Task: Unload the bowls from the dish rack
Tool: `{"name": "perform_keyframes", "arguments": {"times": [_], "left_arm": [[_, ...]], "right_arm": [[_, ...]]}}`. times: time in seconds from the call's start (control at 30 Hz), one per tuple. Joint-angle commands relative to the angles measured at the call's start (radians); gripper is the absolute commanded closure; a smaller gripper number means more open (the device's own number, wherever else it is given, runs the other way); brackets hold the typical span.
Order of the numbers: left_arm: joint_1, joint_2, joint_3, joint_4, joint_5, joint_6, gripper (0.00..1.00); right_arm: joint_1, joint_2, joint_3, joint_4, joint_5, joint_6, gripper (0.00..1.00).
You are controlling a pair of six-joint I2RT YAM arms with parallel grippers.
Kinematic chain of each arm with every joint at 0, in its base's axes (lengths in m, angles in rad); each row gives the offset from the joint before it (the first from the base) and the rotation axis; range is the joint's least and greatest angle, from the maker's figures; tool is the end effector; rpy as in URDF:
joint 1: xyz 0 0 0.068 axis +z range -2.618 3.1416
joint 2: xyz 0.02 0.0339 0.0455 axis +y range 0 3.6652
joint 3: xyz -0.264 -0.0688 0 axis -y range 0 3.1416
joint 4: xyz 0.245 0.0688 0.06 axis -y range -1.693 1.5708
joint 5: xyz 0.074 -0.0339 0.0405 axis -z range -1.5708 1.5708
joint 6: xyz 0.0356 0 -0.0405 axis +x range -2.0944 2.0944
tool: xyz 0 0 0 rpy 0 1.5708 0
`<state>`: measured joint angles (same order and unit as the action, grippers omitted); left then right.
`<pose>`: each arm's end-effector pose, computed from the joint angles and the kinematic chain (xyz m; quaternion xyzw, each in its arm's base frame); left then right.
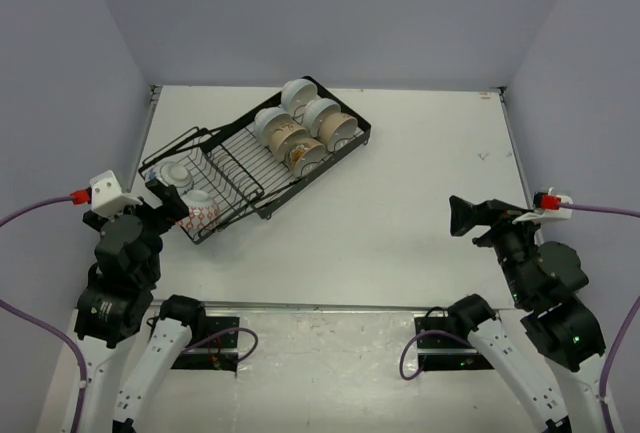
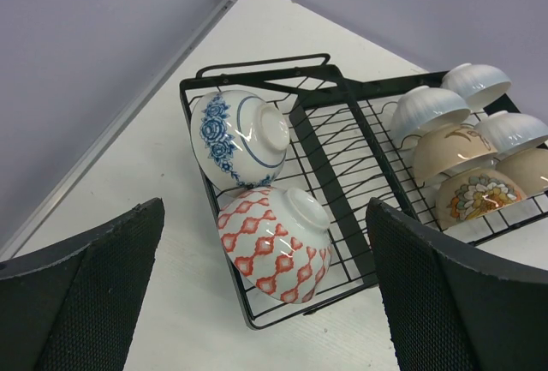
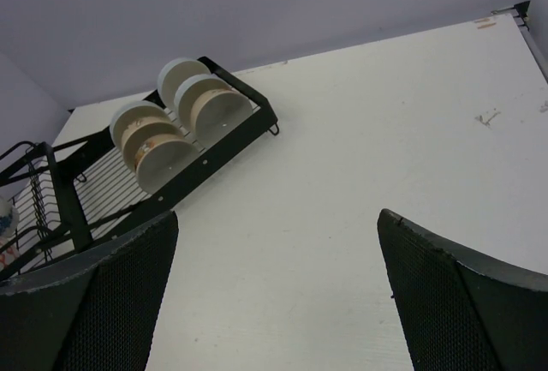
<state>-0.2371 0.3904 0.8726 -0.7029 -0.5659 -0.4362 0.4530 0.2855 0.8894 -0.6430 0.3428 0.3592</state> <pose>0.0693 0.0029 0.3580 -0.2481 0.7286 0.0075 0.6384 0.0428 0.0075 0.3722 0.0848 0.7150 0.1569 0.6760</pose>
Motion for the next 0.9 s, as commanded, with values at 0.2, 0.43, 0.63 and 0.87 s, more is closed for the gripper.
{"name": "perform_keyframes", "arguments": {"times": [0.2,0.43,0.63,0.87], "left_arm": [[-0.005,0.021,0.016,0.025,-0.002,-0.042,0.0],[-0.005,0.042,0.028,0.06,0.079,-0.105,0.0],[-0.005,0.192,0.077,0.196,0.351,-0.206,0.0],[-0.005,0.399,0.172,0.387,0.537,-0.269,0.0]], "right_arm": [[0.006,0.018,-0.01,0.032,-0.005,0.012,0.01],[0.006,0.01,-0.047,0.092,-0.177,-0.008,0.01],[0.006,0.073,-0.064,0.128,-0.281,0.004,0.01],[0.006,0.083,-0.067,0.163,-0.294,0.029,0.01]]}}
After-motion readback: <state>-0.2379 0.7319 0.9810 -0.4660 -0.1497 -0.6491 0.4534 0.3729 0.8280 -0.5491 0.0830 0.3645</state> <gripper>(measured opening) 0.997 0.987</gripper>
